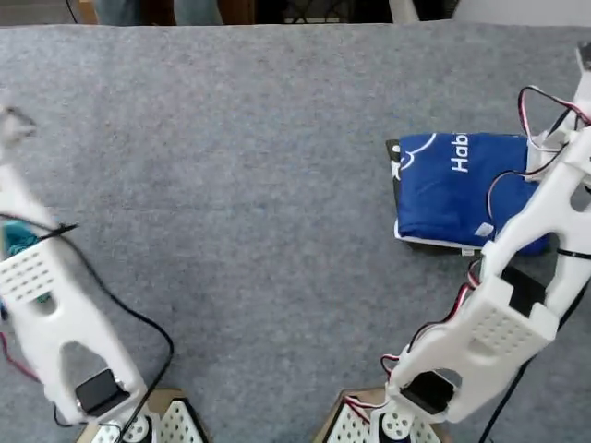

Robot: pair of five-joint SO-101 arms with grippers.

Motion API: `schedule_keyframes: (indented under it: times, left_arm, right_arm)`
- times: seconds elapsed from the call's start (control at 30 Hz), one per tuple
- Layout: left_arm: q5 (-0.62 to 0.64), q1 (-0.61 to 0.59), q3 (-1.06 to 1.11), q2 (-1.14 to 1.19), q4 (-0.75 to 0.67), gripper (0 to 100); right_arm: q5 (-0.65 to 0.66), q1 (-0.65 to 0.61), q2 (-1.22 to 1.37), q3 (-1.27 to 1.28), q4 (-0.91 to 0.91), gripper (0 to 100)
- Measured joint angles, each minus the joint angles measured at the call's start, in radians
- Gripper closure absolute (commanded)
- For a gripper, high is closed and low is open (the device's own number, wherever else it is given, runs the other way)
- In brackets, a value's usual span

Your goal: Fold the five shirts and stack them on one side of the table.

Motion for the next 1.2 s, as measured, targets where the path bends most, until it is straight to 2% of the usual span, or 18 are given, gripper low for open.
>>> schedule_keyframes:
  times: [0.1,0.2,0.33,0.43,0.53,0.67,0.77,0.83,0.87,0.97,1.2]
  left_arm:
    - [-0.097,-0.14,0.081,-0.112,0.003,78]
    - [-0.195,-0.264,0.256,-0.261,0.003,78]
    - [-0.282,-0.411,0.641,-0.509,0.003,79]
    - [-0.322,-0.479,0.98,-0.678,-0.037,79]
    - [-0.33,-0.552,1.28,-0.746,-0.199,79]
    - [-0.33,-0.601,1.61,-0.753,-0.516,79]
    - [-0.33,-0.609,1.76,-0.76,-0.732,89]
    - [-0.33,-0.609,1.792,-0.76,-0.801,98]
    - [-0.33,-0.608,1.797,-0.766,-0.815,97]
    - [-0.324,-0.598,1.797,-0.776,-0.804,97]
    - [-0.259,-0.489,1.672,-0.895,-0.496,97]
  right_arm:
    - [0.0,-0.034,-0.048,0.0,0.0,73.2]
    - [0.0,-0.078,-0.086,0.0,0.0,73.3]
    - [-0.049,-0.141,-0.132,0.0,0.0,73.3]
    - [-0.061,-0.196,-0.157,0.0,0.0,73.3]
    - [-0.063,-0.238,-0.18,0.0,0.0,73.3]
    - [-0.063,-0.272,-0.229,0.061,0.002,73.3]
    - [-0.063,-0.282,-0.276,0.141,0.002,73.6]
    - [-0.063,-0.282,-0.316,0.192,0.002,73.6]
    - [-0.063,-0.282,-0.336,0.213,0.002,73.6]
    - [-0.063,-0.282,-0.396,0.265,0.002,73.6]
    - [-0.063,-0.282,-0.494,0.316,0.002,73.6]
